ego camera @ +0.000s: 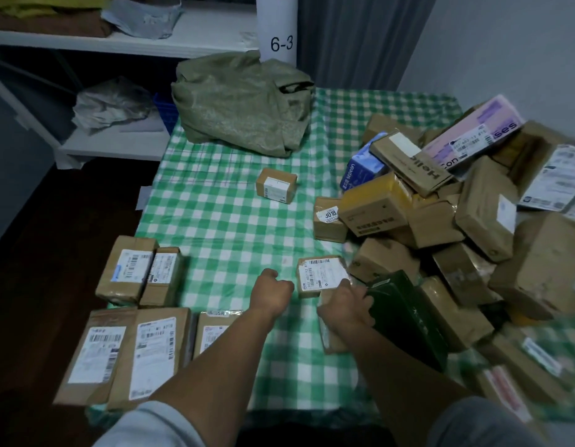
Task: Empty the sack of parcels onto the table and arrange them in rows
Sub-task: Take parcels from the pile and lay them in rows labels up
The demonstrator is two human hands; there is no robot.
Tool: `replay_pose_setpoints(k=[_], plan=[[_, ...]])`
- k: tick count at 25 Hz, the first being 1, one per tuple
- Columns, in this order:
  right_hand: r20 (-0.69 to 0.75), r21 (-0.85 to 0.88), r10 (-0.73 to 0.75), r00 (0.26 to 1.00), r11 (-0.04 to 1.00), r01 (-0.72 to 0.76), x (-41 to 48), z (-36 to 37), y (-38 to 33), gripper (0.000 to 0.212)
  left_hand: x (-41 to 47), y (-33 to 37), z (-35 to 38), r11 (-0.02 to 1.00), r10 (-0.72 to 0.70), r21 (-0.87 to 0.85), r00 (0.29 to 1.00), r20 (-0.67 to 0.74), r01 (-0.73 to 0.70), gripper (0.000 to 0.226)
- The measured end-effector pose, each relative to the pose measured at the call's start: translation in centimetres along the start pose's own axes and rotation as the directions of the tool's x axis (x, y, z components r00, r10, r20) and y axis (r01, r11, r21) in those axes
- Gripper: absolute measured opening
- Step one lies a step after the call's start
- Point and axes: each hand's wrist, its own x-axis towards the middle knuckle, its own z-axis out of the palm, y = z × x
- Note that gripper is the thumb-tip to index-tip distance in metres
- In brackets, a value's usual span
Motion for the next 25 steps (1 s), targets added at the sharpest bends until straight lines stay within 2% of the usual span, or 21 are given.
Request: replay_pose_setpoints(k=[6, 11, 20, 22, 25], plan=[[-0.011, -0.108, -0.115, 0.993, 0.988, 0.113, 0.4, 1.0, 1.4, 0.076, -0.7, -0.9, 0.7, 0.997, -0.070, -0.030, 0.997, -0.042, 0.069, 0.059], [0.016, -0.057, -0.104, 0.994, 0.993, 0.105, 0.4, 0.4, 1.4, 0.081, -1.1, -1.3, 0.5, 0.996, -0.087, -0.039, 0.994, -0.063, 0.084, 0.059], [0.045, 0.259, -0.021, 0.999, 0.966, 0.009, -1.7, -1.1, -0.6, 0.078, -0.7, -0.5, -0.7, 1.000, -0.029, -0.006, 0.999, -0.018, 0.029, 0.057], [0.076, 0.403, -0.019, 0.997, 0.915, -0.013, -2.3, -1.2, -1.5, 0.078, -0.5, -0.3, -1.5, 1.000, -0.019, 0.011, 1.000, -0.009, 0.019, 0.055], [0.132, 0.635, -0.047, 0.990, 0.771, -0.048, -2.5, -1.0, -3.5, 0.073, 0.0, -0.5, -3.3, 0.999, -0.024, 0.048, 1.000, -0.015, 0.025, 0.054]])
